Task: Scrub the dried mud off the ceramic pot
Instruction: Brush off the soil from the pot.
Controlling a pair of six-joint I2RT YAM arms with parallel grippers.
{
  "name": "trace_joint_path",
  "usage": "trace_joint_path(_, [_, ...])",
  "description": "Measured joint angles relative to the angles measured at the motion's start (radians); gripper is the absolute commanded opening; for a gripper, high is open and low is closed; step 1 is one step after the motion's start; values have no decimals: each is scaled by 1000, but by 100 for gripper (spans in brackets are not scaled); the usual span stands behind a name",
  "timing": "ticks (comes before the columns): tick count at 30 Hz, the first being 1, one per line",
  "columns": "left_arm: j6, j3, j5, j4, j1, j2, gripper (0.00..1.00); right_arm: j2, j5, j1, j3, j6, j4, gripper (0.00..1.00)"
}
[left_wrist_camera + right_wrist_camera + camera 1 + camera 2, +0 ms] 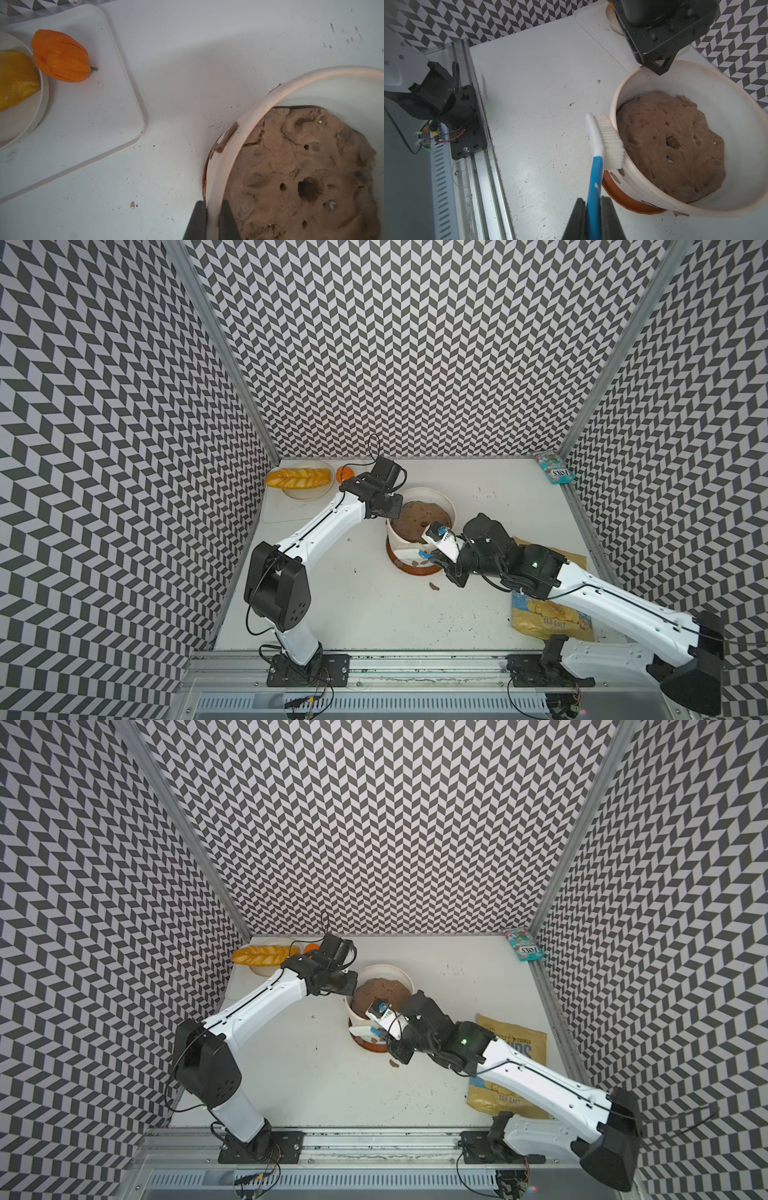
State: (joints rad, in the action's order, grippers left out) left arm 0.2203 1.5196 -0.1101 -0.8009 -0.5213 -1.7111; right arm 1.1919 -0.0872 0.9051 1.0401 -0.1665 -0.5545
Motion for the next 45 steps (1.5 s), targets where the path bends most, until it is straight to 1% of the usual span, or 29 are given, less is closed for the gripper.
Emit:
trace_joint_path(7, [-37, -3, 0, 37, 13, -7, 0, 38, -10, -47, 2, -7, -87, 0])
trace_joint_path(15, [-68, -7, -1, 55, 16, -8, 0, 37, 34, -60, -7, -10, -178, 0])
trace_joint_path(18, [-71, -7, -1, 56, 16, -8, 0, 37, 31, -63, -17, -28, -194, 0])
trace_joint_path(23, [-81, -7, 0, 57, 18, -9, 0, 10, -13, -23, -19, -64, -192, 0])
trace_joint_path(26, [-88, -7, 0, 58, 18, -9, 0, -39, -38, -10, -19, -74, -162, 0])
trace_joint_path(30, [-92, -7, 0, 58, 18, -8, 0, -108, -36, -15, -21, -78, -100, 0])
trace_joint_path(32, [-92, -7, 0, 58, 18, -8, 0, -117, -33, -26, -21, -80, -71, 0])
trace_joint_path(36, [-92, -7, 0, 58, 18, -8, 0, -82, -36, -61, -19, -82, -63, 0])
trace_joint_path(40, [-92, -9, 0, 60, 18, -8, 0, -18, -42, -84, -16, -76, -99, 0])
trace_joint_path(45, [-92, -9, 0, 60, 18, -8, 0, 10, -31, -96, -18, -71, -140, 0])
